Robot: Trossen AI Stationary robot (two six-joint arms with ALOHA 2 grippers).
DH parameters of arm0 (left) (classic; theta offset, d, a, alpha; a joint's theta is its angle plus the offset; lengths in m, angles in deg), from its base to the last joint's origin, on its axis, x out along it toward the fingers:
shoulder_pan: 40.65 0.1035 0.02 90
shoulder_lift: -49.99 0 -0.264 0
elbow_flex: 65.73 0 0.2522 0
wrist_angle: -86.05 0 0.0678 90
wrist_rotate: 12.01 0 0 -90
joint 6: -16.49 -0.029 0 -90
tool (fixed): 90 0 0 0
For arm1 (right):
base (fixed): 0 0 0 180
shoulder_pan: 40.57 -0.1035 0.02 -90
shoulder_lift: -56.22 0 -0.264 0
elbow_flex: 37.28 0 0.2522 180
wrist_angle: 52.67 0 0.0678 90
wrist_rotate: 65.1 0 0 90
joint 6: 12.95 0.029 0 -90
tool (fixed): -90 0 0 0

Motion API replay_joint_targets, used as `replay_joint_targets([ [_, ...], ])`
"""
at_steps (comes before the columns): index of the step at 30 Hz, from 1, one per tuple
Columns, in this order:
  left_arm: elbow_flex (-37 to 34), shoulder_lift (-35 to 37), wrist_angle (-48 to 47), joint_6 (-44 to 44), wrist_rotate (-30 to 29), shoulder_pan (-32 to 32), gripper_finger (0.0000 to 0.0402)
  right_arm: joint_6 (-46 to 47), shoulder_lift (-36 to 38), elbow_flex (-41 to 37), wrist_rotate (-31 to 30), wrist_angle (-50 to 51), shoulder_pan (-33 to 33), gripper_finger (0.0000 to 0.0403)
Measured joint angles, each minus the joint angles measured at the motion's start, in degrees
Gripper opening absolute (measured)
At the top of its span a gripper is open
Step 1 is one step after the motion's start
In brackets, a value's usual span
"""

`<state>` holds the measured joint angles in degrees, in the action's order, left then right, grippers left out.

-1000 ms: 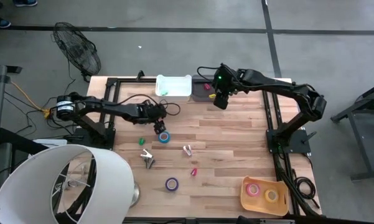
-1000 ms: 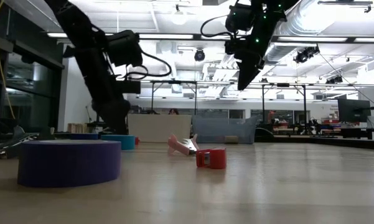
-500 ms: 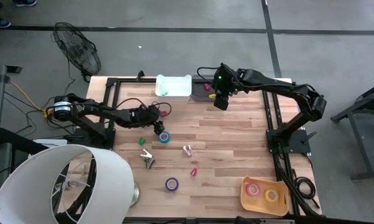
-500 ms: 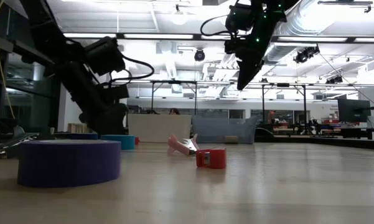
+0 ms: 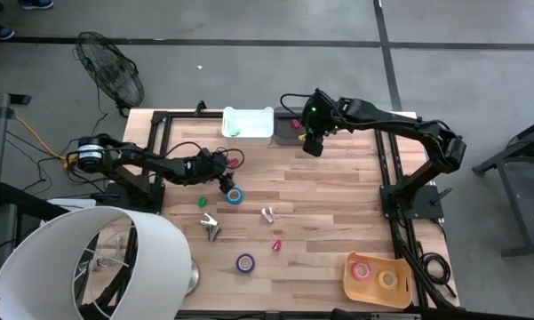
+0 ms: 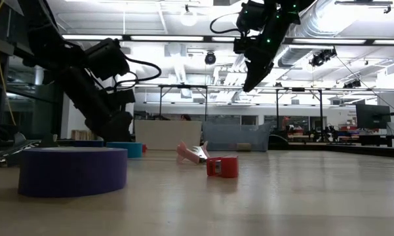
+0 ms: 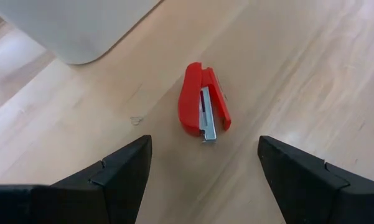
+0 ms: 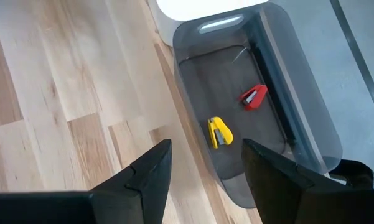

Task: Pick and place Stapler, Stapler remover, tape
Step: Put the top red stapler into the black bin

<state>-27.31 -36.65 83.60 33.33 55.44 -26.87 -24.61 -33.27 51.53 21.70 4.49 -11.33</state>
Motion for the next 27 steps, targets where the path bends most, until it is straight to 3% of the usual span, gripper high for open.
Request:
replay_joint_targets([
  [17, 0.02, -4.74, 6.42, 3.72, 1.27, 0.13, 0.0288, -0.01, 0.0, 0.0, 0.02, -0.24, 0.0, 0.0185],
  [27, 0.02, -4.86, 5.86, 3.34, 3.25, 0.09, 0.018, -0.01, 0.0, 0.0, 0.02, -0.37, 0.0, 0.0185],
])
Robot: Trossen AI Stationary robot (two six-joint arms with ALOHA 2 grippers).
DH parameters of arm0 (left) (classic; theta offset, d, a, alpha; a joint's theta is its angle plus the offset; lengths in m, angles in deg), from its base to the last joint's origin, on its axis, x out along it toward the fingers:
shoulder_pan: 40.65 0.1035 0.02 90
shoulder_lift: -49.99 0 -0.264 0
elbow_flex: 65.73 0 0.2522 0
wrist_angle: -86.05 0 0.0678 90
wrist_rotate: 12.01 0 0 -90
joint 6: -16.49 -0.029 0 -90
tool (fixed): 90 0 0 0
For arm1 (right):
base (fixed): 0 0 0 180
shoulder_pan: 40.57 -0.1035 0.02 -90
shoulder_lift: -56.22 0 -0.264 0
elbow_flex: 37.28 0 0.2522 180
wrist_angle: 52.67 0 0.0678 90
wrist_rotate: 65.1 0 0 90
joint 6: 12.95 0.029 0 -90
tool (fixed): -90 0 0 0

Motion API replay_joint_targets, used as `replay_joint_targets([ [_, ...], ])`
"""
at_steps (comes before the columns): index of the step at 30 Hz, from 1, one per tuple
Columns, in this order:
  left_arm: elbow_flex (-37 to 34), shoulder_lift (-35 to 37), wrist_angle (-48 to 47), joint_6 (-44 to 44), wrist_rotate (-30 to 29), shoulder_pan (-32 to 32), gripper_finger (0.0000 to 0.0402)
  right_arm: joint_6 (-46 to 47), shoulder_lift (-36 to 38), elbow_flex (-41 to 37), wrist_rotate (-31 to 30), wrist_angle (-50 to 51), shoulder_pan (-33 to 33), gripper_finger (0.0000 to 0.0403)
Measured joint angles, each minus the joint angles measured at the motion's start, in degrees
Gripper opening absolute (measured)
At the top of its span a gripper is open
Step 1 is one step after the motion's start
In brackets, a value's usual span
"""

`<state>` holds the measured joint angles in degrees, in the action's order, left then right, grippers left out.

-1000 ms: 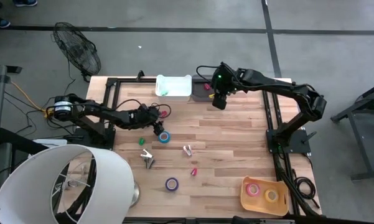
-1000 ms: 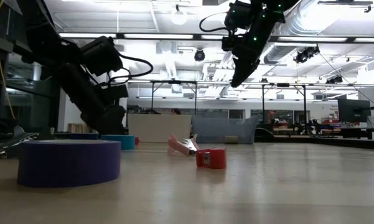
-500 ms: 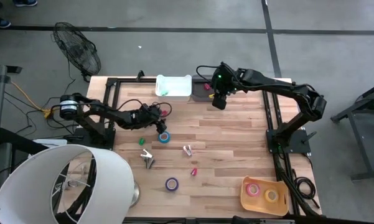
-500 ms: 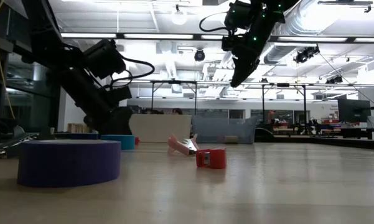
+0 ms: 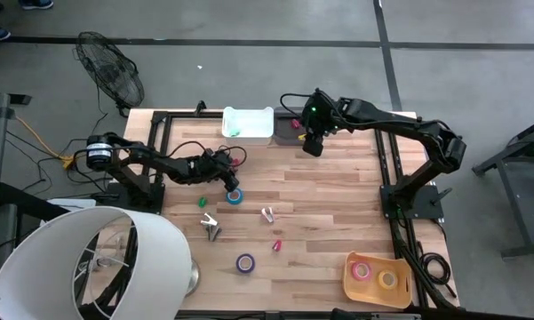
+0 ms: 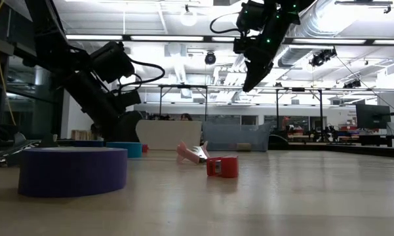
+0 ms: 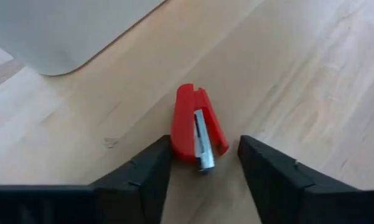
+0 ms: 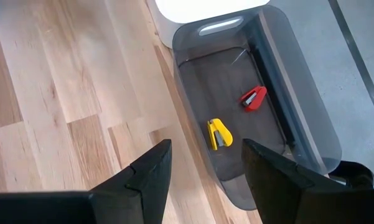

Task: Pick and place Stapler, Stapler remover, tape
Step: Put the top red stapler into the black bin

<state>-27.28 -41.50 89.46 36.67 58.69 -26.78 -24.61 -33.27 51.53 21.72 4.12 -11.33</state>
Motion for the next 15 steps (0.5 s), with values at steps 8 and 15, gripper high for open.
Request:
replay_joint_targets([
  [8, 0.0, -0.02, 0.1, -0.04, -0.32, -0.07, 0.0117, 0.0, -0.02, 0.0, 0.0, -0.02, 0.0, 0.0185],
  [15, -0.02, -0.02, 0.34, -0.02, -0.42, -0.07, 0.0107, -0.39, -0.02, 0.0, -0.02, -0.04, 0.0, 0.0185],
])
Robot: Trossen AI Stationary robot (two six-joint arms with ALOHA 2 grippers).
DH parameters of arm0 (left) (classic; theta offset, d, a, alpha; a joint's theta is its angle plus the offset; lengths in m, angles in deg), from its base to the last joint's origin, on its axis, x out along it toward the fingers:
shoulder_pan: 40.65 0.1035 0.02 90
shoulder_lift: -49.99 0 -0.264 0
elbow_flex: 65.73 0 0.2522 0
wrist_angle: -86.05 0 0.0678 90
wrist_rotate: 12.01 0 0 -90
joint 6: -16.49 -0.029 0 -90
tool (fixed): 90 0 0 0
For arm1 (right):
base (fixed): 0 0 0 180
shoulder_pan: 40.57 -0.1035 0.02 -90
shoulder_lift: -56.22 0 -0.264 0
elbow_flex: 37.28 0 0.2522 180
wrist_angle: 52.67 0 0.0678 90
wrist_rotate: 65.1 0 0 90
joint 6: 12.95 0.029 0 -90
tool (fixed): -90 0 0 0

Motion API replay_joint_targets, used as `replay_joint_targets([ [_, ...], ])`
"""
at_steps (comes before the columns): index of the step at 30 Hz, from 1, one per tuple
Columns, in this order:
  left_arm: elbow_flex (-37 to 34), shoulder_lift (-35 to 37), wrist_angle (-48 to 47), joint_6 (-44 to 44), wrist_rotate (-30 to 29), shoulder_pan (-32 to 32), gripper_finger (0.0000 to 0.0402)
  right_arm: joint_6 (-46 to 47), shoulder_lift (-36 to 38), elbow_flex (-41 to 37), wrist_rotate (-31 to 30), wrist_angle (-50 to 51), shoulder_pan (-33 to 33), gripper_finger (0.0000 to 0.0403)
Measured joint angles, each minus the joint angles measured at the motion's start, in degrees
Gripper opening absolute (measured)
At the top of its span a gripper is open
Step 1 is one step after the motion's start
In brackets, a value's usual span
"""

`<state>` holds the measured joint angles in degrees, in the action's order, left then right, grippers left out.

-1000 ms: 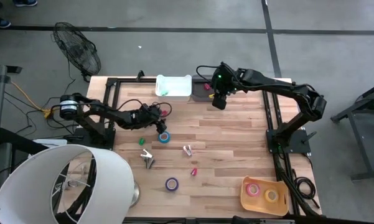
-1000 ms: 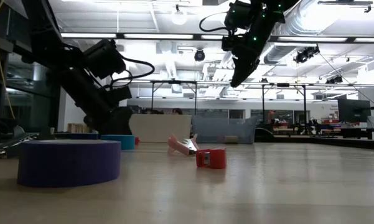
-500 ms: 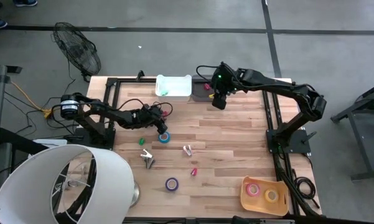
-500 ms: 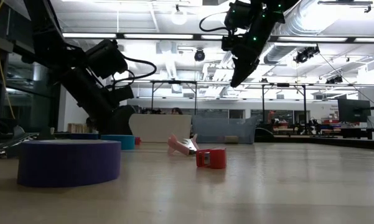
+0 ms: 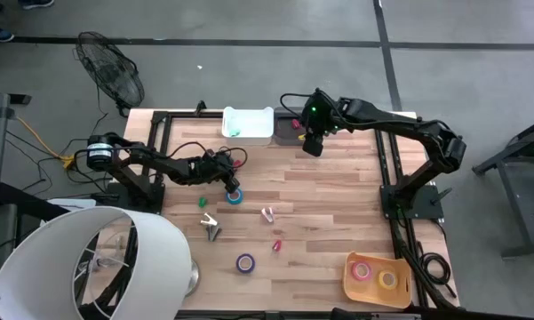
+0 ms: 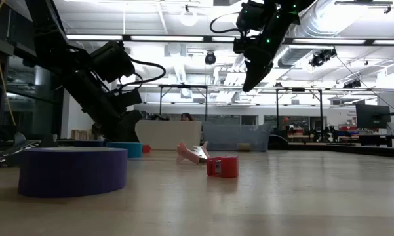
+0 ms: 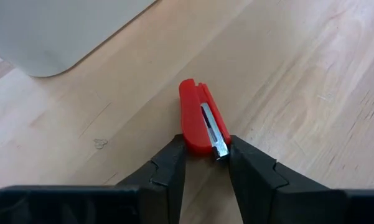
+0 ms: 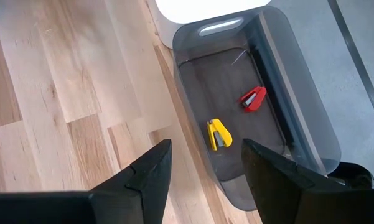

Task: Pick and place Stapler, Stapler remover, tape
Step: Put the top red stapler into the black bin

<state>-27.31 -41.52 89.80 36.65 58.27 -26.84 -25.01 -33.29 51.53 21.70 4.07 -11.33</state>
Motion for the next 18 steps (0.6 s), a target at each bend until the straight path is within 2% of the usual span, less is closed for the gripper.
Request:
replay_joint_targets([
  [4, 0.02, 0.0, -0.02, 0.48, -0.12, 0.0, 0.0109, -0.02, 0.0, 0.0, 0.0, 0.0, 0.0, 0.0185],
  [7, 0.02, -0.01, -0.06, 0.57, -0.32, 0.02, 0.0126, -0.02, 0.0, 0.0, 0.01, -0.11, 0.0, 0.0185],
  [18, -0.07, 0.0, -0.03, 2.33, -2.24, 0.07, 0.0244, -0.02, 0.0, 0.0, 0.0, -0.83, 0.0, 0.0185],
])
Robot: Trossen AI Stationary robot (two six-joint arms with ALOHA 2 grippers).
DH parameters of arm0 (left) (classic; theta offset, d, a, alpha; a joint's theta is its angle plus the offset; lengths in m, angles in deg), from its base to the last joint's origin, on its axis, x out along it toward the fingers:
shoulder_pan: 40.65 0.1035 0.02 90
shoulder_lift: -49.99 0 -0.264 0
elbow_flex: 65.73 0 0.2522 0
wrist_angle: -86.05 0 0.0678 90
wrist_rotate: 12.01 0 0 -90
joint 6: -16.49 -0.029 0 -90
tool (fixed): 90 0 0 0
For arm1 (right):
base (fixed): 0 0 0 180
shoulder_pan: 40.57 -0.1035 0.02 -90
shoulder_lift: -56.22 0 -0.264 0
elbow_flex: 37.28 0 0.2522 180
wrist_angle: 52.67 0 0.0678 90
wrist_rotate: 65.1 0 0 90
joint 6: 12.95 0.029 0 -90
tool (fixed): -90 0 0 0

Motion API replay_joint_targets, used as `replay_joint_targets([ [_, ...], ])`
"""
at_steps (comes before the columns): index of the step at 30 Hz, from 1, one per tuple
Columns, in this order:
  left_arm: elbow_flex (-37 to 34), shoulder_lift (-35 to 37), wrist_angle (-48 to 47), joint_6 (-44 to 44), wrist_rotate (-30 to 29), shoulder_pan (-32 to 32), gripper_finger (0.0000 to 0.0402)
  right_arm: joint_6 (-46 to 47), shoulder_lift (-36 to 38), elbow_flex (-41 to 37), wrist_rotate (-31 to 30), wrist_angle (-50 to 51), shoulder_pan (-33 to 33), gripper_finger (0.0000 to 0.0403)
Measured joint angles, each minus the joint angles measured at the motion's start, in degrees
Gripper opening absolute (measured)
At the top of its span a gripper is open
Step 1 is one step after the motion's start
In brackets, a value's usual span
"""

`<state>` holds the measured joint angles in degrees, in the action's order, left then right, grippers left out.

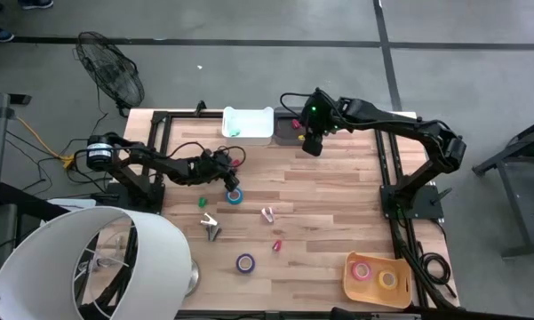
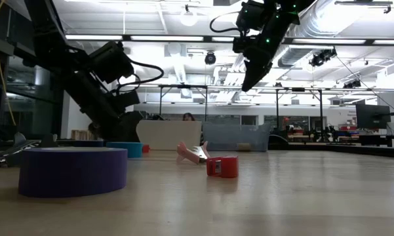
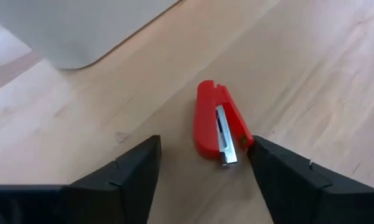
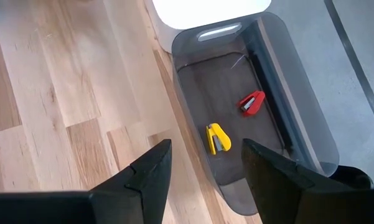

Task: Pick and place Stapler, Stapler remover, tape
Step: Put the top red stapler into the black bin

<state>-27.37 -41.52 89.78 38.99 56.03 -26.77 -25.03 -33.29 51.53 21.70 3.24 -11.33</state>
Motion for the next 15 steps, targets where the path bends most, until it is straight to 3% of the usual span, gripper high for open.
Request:
replay_joint_targets([
  [15, -0.02, -0.11, 5.25, 5.05, -1.15, 0.0, 0.0255, -0.02, 0.0, 0.0, 0.0, -0.19, 0.0, 0.0185],
])
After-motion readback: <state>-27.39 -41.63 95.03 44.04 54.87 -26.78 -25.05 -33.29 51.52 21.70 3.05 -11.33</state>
